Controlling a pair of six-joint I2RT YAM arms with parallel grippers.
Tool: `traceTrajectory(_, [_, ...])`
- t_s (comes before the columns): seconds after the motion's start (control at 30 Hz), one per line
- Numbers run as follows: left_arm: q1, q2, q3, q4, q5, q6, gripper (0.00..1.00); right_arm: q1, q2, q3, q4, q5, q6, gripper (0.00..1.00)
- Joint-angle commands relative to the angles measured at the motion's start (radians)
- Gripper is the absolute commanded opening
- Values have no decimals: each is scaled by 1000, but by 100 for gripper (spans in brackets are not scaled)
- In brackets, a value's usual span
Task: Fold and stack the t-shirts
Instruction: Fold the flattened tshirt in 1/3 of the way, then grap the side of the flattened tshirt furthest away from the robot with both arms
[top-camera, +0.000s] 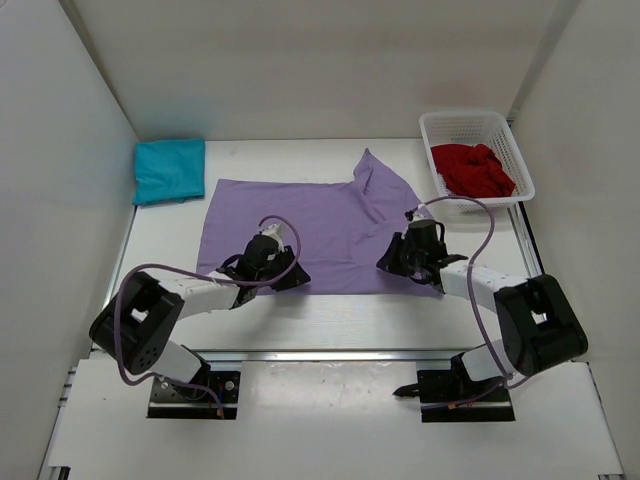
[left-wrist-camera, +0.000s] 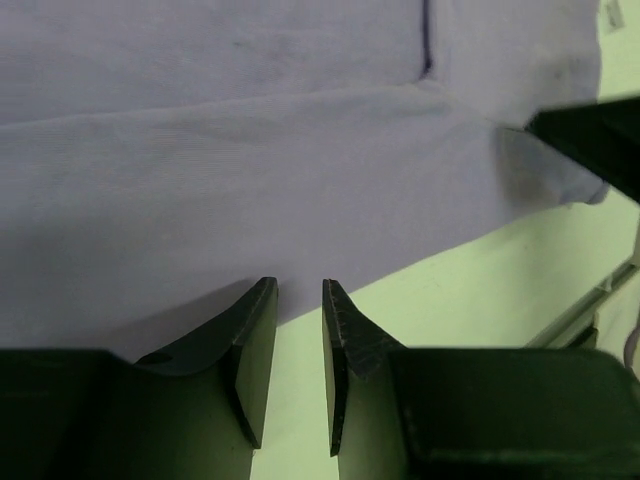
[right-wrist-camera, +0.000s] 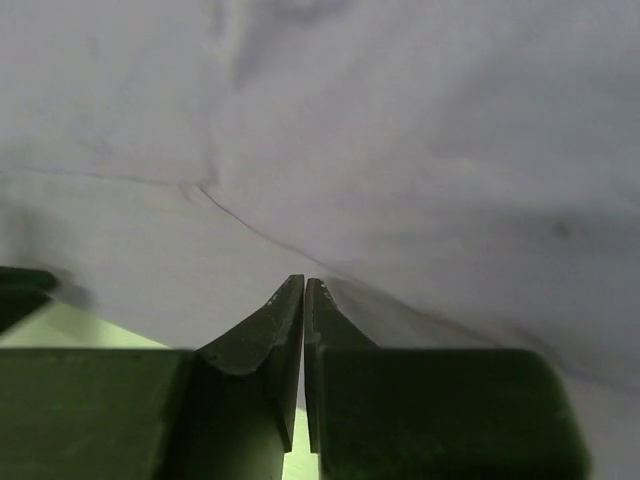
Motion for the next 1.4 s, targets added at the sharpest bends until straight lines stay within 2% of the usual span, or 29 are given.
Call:
traceTrajectory(0.0, [40,-68,-25,-46,-57,38,36,12,-70,-43,-28,100,-47,3])
traceTrajectory(0.13, [87,-109,-66,-92,-82,66,36,19,-84,-90,-96,197,-75,1])
traceTrajectory(0.23, [142,-73,-98,-96,-9,45,35,10,-98,-155,-105,153,-57,0])
traceTrajectory(0.33, [134,-79,-170,-72,16,18,34,54,-154,-218,-134,141,-20,0])
traceTrajectory(0.47, [92,-174,-235,-107,6,-8,35,96,-283,-252,-196,168,26,0])
traceTrajectory(0.53, [115,-241,-220,-147,4,-11,36,72,-312,-214,-213,142,20,8])
traceTrajectory(0.67, [149,-316,-85,-205,-31,32,39,-8,-305,-33,-241,148,-58,22])
traceTrajectory(0.73, [156,-327,-1,-231,-63,38,40,-68,-228,53,-182,69,-86,22])
traceTrajectory(0.87, [205,-251,84,-171,-14,9,39,-160,57,306,-135,12,-136,2])
traceTrajectory(1.03, [224,-174,127,-151,4,4,38,-220,382,663,-101,-13,-155,0])
traceTrajectory(1.1, [261,-139,167,-162,18,17,38,-241,541,829,-181,-27,-165,1])
traceTrajectory(1.37, [320,-73,233,-204,-1,46,38,-238,976,1528,-456,-34,-207,36])
